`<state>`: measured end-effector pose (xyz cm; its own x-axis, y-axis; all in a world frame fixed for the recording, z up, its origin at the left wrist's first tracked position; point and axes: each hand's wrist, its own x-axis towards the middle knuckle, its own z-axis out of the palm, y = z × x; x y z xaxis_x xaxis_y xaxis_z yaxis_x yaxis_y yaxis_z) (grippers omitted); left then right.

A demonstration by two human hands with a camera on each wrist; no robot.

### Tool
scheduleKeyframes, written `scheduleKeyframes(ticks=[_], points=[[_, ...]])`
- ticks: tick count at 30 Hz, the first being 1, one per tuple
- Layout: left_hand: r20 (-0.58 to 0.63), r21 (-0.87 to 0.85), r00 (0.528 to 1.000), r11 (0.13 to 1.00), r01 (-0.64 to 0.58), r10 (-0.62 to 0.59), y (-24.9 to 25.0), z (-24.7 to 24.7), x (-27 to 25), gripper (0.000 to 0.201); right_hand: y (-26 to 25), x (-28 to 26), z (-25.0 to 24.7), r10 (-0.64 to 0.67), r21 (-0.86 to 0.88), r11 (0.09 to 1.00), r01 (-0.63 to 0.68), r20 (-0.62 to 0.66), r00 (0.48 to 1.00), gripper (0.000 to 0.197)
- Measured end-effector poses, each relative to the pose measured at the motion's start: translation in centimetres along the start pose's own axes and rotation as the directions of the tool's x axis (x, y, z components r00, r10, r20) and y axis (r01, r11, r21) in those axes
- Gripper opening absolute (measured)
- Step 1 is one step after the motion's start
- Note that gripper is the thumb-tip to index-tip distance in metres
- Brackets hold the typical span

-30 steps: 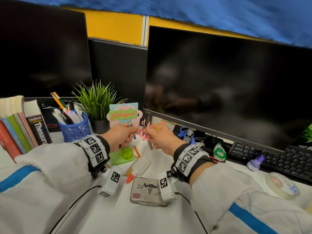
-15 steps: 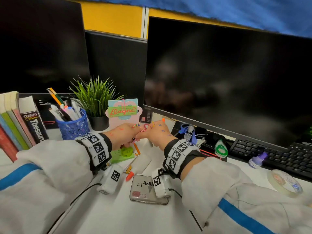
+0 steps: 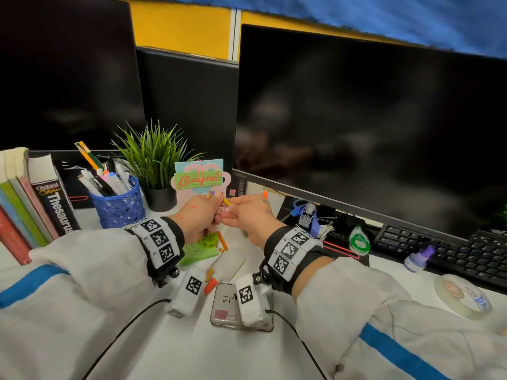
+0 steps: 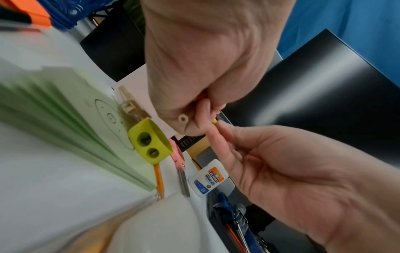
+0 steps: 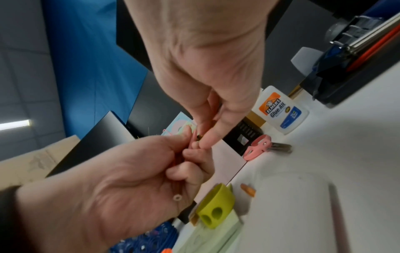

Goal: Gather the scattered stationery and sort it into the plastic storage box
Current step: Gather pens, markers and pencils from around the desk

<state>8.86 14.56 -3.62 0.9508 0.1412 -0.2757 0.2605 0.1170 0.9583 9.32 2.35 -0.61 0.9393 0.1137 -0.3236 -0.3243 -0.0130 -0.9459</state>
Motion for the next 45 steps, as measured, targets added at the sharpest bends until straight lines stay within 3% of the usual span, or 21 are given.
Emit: scheduleKeyframes(ticks=[2, 4, 6, 9, 15, 19, 22, 24, 26, 27, 30, 33, 35, 37, 39, 40, 42, 43, 45], points=[[0.034, -0.009, 0.999, 1.0, -0.006, 0.006, -0.2, 0.0, -0.1, 0.028, 0.4, 0.7, -0.4, -0.071, -0.144, 0.987, 0.066, -0.028, 0.997, 0.016], [0.035, 0.089, 0.999, 0.995, -0.034, 0.031, -0.4, -0.3, 0.0, 0.032, 0.8, 1.4, -0.8, -0.128, -0.353, 0.928, 0.122, 0.005, 0.992, 0.025], [-0.04, 0.246, 0.998, 0.968, -0.039, 0.051, -0.4, -0.8, 0.2, 0.042, 0.8, 1.7, -1.0, -0.112, -0.582, 0.804, 0.117, 0.046, 0.993, 0.041], [-0.131, 0.205, 0.991, 0.979, -0.005, 0.033, 0.0, -1.3, 0.6, 0.045, 1.3, 1.9, -0.6, -0.017, -0.809, 0.573, 0.131, 0.148, 0.989, 0.047], [-0.091, 0.127, 0.995, 0.991, 0.053, -0.042, 0.1, -0.5, -0.3, 0.025, 2.5, 1.5, 1.3, -0.025, -0.96, 0.225, 0.168, 0.167, 0.986, 0.038], [-0.062, 0.129, 0.998, 0.991, 0.038, -0.031, -0.2, 0.0, -0.7, 0.015, 2.5, 1.2, 0.6, -0.071, -0.951, 0.242, 0.194, 0.183, 0.981, 0.024], [-0.09, 0.128, 0.995, 0.991, 0.043, -0.032, 0.7, 0.4, -1.3, 0.016, 2.2, 1.0, -1.4, -0.202, -0.917, 0.335, 0.218, 0.157, 0.967, 0.023], [-0.052, 0.14, 0.997, 0.988, 0.063, -0.057, 1.3, 1.1, -1.9, 0.023, 1.8, -0.2, -2.6, -0.32, -0.877, 0.357, 0.321, 0.208, 0.924, 0.017], [0.019, 0.122, 0.992, 0.985, 0.119, -0.122, 1.9, 2.2, -2.6, 0.032, 1.7, -1.7, -3.6, -0.431, -0.834, 0.314, 0.453, 0.3, 0.851, 0.017], [0.046, 0.119, 0.987, 0.982, 0.145, -0.151, 2.2, 3.0, -3.1, 0.033, 1.8, -2.5, -4.2, -0.496, -0.829, 0.25, 0.501, 0.335, 0.801, 0.019], [0.102, 0.181, 0.98, 0.972, 0.149, -0.169, 3.1, 6.2, -5.1, 0.03, 2.0, -4.6, -6.5, -0.65, -0.828, 0.162, 0.538, 0.321, 0.689, 0.027], [0.201, 0.173, 0.969, 0.979, 0.107, -0.142, 3.3, 10.0, -6.9, 0.044, 1.5, -6.8, -9.7, -0.71, -0.858, 0.142, 0.493, 0.259, 0.655, 0.027], [0.268, 0.127, 0.953, 0.986, 0.108, -0.138, 3.3, 12.5, -7.8, 0.036, 1.4, -7.5, -11.9, -0.727, -0.896, 0.073, 0.438, 0.253, 0.638, 0.019], [0.279, 0.054, 0.95, 0.99, 0.132, -0.141, 3.3, 14.7, -8.4, 0.029, 1.4, -7.9, -13.9, -0.701, -0.905, 0.038, 0.424, 0.278, 0.657, 0.022], [0.262, -0.009, 0.956, 0.99, 0.138, -0.131, 3.2, 17.0, -8.8, 0.026, 1.8, -8.3, -16.2, -0.728, -0.875, 0.107, 0.472, 0.254, 0.637, 0.033], [0.264, -0.03, 0.956, 0.99, 0.139, -0.126, 3.2, 18.3, -9.0, 0.025, 1.9, -9.0, -17.3, -0.757, -0.84, 0.194, 0.507, 0.201, 0.622, 0.034], [0.301, -0.058, 0.946, 0.988, 0.14, -0.117, 3.5, 21.0, -9.8, 0.023, 1.8, -11.4, -20.1, -0.785, -0.675, 0.458, 0.578, 0.0, 0.62, 0.026], [0.341, -0.069, 0.933, 0.987, 0.148, -0.116, 3.8, 22.5, -10.5, 0.022, 1.7, -12.8, -21.6, -0.758, -0.577, 0.566, 0.589, -0.083, 0.647, 0.034], [0.446, -0.074, 0.887, 0.982, 0.172, -0.122, 4.3, 25.5, -12.2, 0.024, 1.2, -15.0, -24.6, -0.67, -0.464, 0.681, 0.566, -0.086, 0.737, 0.083]])
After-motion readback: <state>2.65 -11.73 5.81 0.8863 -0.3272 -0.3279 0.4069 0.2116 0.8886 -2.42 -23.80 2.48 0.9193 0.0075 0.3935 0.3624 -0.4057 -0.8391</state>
